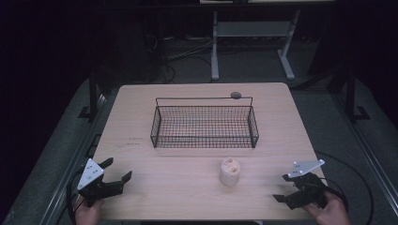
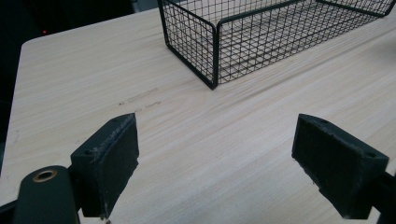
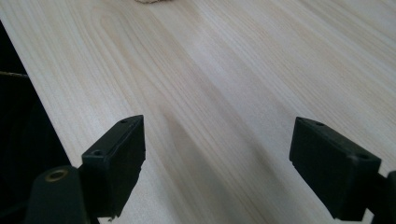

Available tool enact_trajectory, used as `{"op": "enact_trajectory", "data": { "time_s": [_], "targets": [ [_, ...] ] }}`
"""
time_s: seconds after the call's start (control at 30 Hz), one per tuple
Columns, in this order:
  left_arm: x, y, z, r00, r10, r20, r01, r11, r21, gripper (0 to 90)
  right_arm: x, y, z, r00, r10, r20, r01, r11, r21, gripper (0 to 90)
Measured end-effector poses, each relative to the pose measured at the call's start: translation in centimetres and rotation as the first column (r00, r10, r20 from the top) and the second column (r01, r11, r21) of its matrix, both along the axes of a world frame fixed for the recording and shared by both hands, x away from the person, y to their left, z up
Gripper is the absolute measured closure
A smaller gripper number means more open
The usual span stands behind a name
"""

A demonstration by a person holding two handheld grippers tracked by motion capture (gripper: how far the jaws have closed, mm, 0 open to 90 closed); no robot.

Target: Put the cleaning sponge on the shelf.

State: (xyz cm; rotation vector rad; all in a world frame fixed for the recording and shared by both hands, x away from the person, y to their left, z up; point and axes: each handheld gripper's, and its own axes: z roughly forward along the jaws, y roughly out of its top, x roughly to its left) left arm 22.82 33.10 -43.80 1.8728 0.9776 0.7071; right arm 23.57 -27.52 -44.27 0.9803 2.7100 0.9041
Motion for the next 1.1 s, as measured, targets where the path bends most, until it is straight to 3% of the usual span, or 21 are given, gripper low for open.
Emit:
{"op": "enact_trajectory", "data": {
  "time_s": [0.4, 1.1],
  "targets": [
    [0.0, 0.1, -0.1, 1.0000, 0.002, -0.004, -0.002, 1.0000, 0.001, 13.9, 0.4, 1.2, -0.3, 0.9989, 0.037, -0.029, -0.038, 0.9991, -0.020, 17.9],
    [-0.1, 0.2, -0.1, 1.0000, 0.006, 0.000, -0.006, 1.0000, -0.003, 14.0, 1.4, 3.4, 2.1, 0.9921, 0.118, -0.042, -0.120, 0.9917, -0.047, 17.1]
  ]
}}
